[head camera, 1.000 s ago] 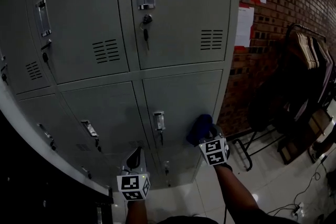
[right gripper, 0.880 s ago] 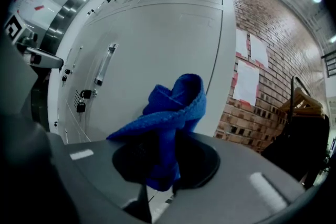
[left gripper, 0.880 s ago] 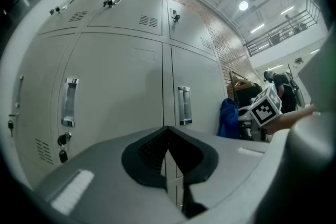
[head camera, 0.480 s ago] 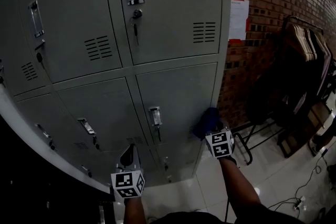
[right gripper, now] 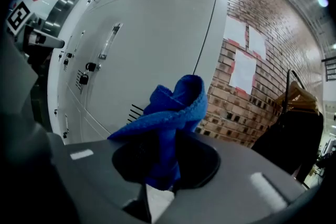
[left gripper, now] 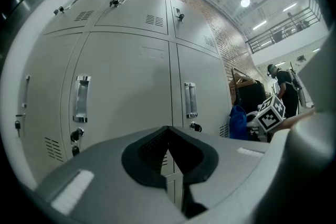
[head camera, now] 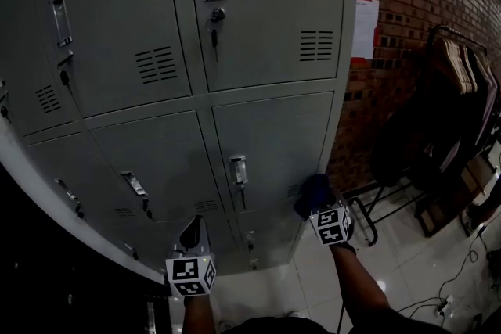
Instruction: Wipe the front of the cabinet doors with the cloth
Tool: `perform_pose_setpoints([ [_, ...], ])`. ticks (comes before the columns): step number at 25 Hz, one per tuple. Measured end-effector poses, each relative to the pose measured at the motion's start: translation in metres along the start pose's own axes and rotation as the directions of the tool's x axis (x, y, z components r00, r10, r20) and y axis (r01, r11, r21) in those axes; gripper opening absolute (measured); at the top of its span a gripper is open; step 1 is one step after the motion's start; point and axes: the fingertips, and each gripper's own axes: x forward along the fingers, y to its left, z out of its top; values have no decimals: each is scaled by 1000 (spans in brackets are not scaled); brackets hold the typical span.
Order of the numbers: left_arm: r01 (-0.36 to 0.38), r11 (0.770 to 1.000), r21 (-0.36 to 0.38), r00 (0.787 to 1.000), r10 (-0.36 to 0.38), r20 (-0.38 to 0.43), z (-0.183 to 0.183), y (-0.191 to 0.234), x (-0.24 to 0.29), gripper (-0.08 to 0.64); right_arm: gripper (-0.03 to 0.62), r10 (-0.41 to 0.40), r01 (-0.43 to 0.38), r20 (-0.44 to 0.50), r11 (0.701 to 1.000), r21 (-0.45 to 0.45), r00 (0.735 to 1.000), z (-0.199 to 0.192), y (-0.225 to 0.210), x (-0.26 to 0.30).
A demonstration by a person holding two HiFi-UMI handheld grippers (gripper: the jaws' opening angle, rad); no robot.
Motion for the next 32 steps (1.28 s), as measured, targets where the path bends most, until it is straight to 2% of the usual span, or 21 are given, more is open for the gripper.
perform_pose_setpoints([
  [8,4,1000,11,1000,-4,-18,-4,4,-5,17,77,-42,39,-52,997,-70,998,-15,13,27],
  [13,-1,1000,9,1000,1,-22,-9,10,-7,17,75,-50,46,-62,998,-51,997,-13,12,27],
  [24,32,999,-2,999,-32,-18,-9,11,-8,17,75,85,-87,-28,994,-64,996,21,95,32],
  [32,1,1000,-19,1000,-1,-10,-11,34,-20,17,75,161,-162,-13,981,-102,987,44,149,33],
])
